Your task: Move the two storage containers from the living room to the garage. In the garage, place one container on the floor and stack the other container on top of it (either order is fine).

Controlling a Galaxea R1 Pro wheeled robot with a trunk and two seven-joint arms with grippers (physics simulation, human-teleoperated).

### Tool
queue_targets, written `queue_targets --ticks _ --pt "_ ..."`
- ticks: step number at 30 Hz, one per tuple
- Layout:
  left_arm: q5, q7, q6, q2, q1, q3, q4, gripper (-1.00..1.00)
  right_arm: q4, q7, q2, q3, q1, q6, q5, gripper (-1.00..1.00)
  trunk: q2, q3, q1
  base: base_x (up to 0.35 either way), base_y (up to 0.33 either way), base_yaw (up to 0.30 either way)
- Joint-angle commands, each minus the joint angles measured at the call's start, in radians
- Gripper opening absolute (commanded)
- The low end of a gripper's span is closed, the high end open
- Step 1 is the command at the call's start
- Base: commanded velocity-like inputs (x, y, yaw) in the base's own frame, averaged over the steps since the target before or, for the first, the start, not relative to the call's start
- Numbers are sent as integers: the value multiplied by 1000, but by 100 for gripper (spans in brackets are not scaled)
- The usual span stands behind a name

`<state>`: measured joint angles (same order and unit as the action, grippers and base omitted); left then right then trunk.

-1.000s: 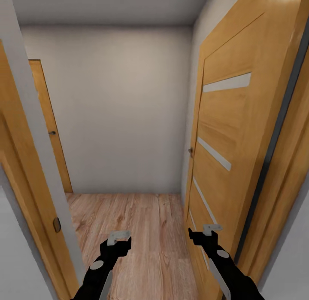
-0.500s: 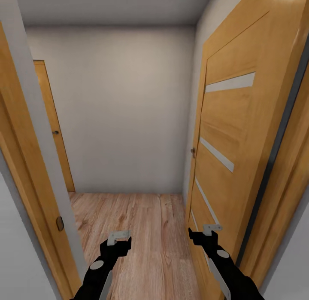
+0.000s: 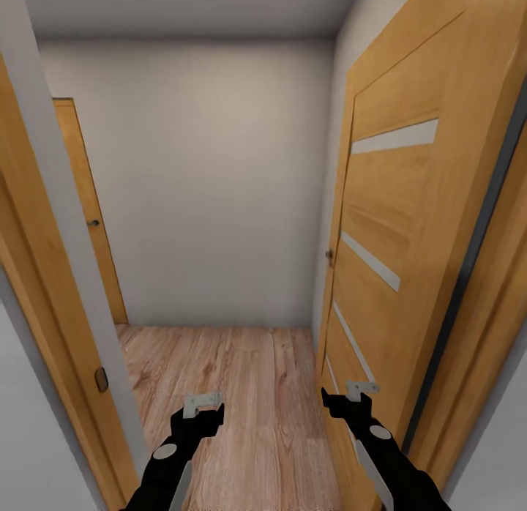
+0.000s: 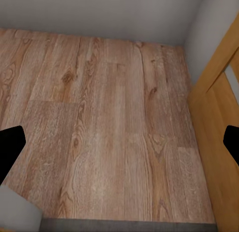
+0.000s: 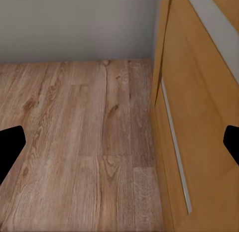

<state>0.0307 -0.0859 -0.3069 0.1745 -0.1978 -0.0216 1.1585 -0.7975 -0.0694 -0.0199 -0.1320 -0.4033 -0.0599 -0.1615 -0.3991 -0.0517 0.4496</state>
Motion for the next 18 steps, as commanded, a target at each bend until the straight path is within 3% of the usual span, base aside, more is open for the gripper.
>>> queue_targets --ticks 1,10,18 --pt "3 -5 -5 0 0 -1 1 100 -2 -7 -2 -6 0 -4 -10 100 -1 2 0 0 0 0" --pt "3 -5 -6 0 0 -1 1 100 -2 -7 -2 -6 0 -4 -10 100 -1 5 0 12 0 0" --pt "3 -5 -6 0 0 -1 1 100 -2 -7 -2 -6 0 -4 -10 100 -1 5 0 272 -81 0"
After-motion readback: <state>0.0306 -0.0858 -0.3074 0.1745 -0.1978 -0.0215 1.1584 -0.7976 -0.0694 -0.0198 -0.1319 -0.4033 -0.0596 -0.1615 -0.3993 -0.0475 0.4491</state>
